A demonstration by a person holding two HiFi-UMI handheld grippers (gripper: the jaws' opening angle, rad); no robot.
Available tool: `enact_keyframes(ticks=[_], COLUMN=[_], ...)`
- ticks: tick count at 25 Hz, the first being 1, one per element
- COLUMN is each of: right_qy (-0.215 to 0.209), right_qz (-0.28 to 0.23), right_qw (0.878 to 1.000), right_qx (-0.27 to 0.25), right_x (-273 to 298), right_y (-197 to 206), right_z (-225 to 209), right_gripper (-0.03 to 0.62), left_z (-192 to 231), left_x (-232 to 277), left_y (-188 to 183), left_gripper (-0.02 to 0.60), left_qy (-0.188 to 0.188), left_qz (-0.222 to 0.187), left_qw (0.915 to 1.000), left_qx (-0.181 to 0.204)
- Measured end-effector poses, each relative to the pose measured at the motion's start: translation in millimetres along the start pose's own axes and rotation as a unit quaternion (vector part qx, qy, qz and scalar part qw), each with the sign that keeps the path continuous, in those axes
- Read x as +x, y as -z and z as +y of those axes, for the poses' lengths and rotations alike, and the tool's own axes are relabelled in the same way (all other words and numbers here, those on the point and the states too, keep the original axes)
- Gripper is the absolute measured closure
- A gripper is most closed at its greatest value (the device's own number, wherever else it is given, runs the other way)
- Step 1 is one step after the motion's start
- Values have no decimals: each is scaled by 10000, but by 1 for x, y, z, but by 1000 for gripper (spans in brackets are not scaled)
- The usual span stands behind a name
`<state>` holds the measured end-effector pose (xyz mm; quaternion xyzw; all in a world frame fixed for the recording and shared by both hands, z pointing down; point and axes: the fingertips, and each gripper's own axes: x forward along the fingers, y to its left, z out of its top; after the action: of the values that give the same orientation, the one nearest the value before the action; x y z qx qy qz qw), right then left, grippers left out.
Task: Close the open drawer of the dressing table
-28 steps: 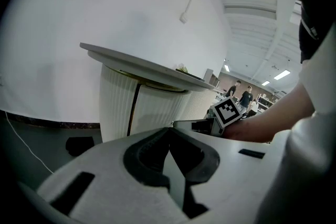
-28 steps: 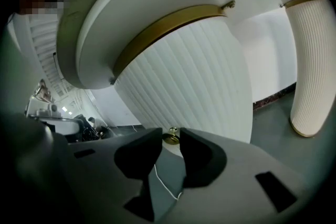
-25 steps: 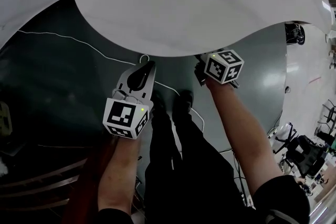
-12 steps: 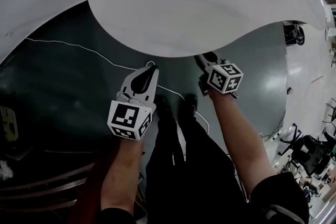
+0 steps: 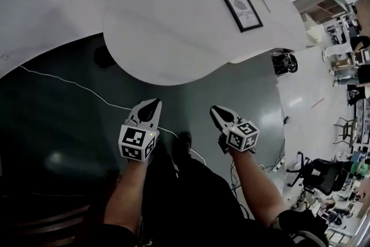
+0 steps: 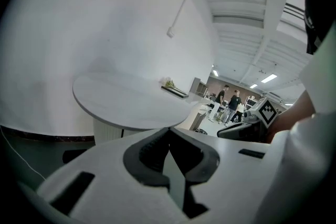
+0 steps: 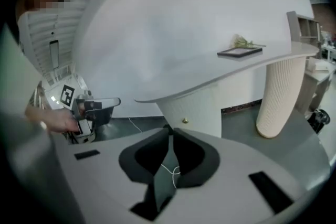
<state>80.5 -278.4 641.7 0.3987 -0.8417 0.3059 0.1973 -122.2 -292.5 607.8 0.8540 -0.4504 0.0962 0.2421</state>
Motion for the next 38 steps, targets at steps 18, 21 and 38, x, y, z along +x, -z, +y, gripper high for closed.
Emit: enact_keyframes(ticks=[18,21,38], right_qy=[-536,-761,-1358], right_qz=[-959,-1081,-1401], right_qw=[9912,9861,9787], right_qx=[-734,-1002,-634], right_x=[-132,-165,-375], right_y=[-83,-85,10], right_z=[60,66,1], right_gripper=[588,588,589], left_z=[-76,-111,-360], left_x=[-94,-102,-90], left_y=[-64,-64,-95], left_gripper=[574,574,574], left_qy=[-378,-586,-340], left_qz=[-119,-216,-375], left_qw=[9990,9979,9956], left_qx=[221,147,785])
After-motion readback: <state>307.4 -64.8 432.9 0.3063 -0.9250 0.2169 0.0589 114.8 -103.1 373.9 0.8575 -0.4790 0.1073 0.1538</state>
